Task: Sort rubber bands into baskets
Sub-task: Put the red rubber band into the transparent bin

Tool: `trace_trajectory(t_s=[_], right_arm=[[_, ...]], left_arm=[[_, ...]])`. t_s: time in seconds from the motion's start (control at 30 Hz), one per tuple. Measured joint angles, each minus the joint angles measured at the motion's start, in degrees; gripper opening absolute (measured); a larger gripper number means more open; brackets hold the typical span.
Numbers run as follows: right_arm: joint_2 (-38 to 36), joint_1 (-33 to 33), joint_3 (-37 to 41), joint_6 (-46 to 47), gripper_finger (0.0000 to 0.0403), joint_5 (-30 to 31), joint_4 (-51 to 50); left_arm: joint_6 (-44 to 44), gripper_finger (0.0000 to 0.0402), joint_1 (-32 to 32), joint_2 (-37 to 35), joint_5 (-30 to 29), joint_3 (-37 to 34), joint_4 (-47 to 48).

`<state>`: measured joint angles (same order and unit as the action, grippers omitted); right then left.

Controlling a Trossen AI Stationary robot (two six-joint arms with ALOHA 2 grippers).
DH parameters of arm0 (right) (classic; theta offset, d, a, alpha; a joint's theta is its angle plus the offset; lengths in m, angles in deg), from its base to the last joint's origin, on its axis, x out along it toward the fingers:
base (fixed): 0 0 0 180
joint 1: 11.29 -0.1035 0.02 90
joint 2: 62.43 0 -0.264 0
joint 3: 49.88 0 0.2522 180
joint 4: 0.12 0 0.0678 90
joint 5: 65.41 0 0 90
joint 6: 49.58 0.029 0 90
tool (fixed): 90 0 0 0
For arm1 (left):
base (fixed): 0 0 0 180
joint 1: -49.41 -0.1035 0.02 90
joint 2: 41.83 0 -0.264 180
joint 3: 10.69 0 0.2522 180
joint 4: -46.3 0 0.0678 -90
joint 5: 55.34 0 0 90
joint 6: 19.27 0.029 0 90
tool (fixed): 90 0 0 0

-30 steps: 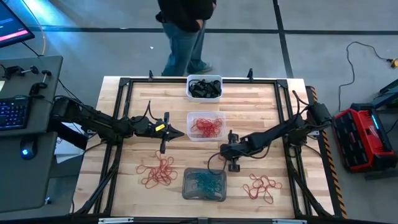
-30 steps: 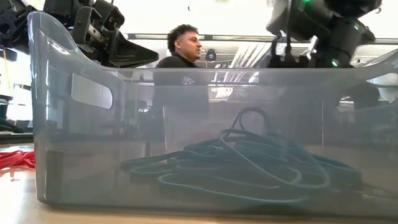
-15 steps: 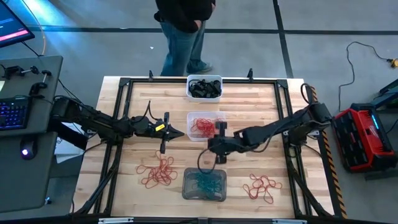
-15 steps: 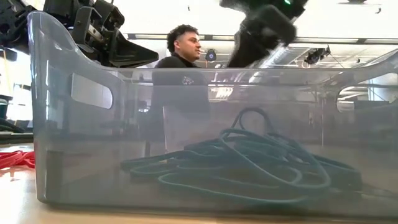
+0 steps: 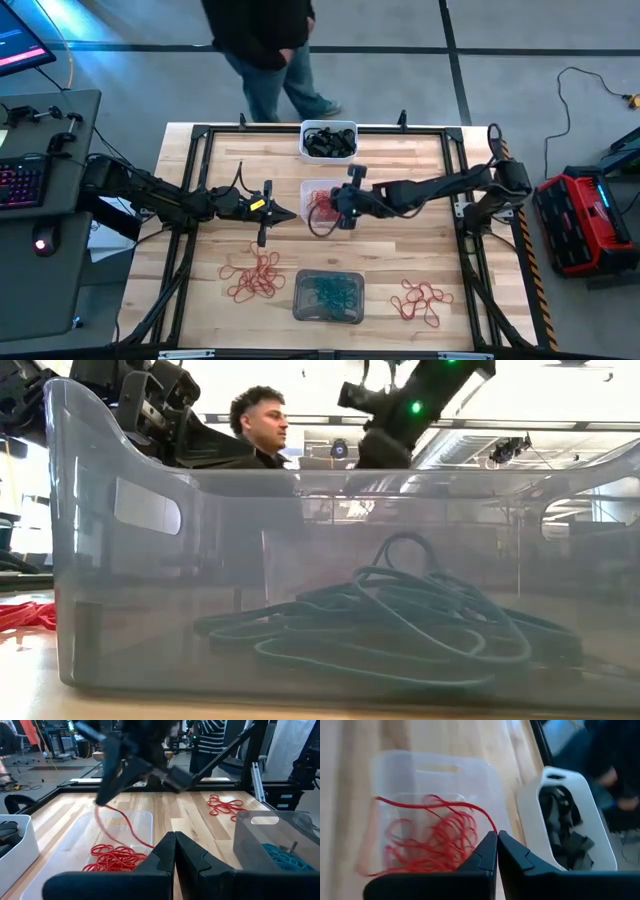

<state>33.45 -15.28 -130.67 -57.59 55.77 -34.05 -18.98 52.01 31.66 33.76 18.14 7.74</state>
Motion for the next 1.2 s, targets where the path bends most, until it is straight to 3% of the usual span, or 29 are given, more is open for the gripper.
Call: trace_trajectory(t_s=[0.23, 0.63, 0.97, 1.2], right_arm=[[0.0, 3.7, 2.7, 0.0, 0.0000, -0.1, 3.8], [0.0, 4.0, 2.6, -1.7, 0.0000, -0.4, 4.8], [0.2, 3.8, 4.2, 0.5, 0.0000, -12.1, 3.6], [1.0, 5.2, 7.7, 2.1, 0.0000, -6.7, 8.3]], left_arm=[[0.8, 0.0000, 0.0, 0.0, 0.0, 0.0, 0.0], [1.0, 0.0000, 0.0, 0.0, 0.0, 0.0, 0.0], [0.4, 0.0000, 0.0, 0.0, 0.0, 0.0, 0.0], [0.4, 0.0000, 0.0, 0.0, 0.0, 0.0, -0.2]])
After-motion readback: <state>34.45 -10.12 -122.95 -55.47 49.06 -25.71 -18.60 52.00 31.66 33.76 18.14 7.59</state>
